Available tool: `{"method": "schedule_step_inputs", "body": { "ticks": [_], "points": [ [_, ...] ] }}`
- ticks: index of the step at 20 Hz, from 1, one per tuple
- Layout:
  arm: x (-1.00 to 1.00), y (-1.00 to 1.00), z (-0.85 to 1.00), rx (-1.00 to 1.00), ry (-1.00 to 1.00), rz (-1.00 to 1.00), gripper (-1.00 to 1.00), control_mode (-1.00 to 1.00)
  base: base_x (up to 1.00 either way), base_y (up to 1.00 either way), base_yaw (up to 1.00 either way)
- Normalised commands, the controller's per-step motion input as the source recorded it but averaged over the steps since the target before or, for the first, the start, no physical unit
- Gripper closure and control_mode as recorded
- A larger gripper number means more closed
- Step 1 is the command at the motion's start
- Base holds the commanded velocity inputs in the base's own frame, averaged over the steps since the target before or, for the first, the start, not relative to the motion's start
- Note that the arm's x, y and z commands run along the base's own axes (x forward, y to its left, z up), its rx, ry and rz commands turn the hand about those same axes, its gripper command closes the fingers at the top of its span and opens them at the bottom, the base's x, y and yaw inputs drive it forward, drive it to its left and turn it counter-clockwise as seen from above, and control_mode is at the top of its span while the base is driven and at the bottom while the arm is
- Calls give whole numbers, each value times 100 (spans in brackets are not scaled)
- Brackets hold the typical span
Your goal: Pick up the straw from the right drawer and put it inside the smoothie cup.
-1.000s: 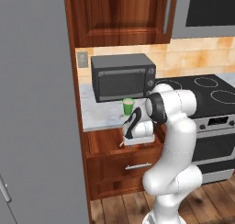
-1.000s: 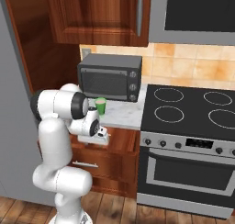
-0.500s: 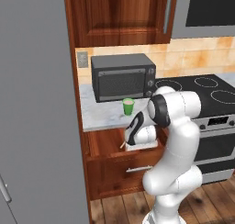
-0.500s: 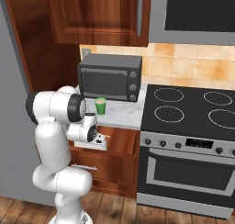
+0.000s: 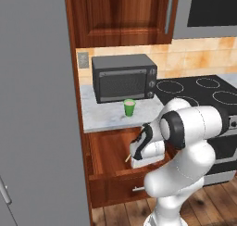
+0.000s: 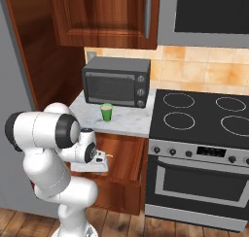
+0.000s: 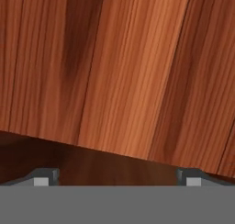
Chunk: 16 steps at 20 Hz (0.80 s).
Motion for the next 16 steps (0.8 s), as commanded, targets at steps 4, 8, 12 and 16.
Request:
{"method": "schedule_step_inputs", "body": {
  "ticks": [4, 8, 12, 16],
  "points": [
    [-7, 0, 34, 1, -3, 0, -100, -100, 0, 0, 0],
    [12, 0, 27, 5, 0, 0, -100, -100, 0, 0, 0],
    [26, 2, 10, 4, 0, -3, -100, -100, 0, 0, 0],
    [33, 10, 1, 3, -1, -5, -100, -100, 0, 0, 0]
  ]
}}
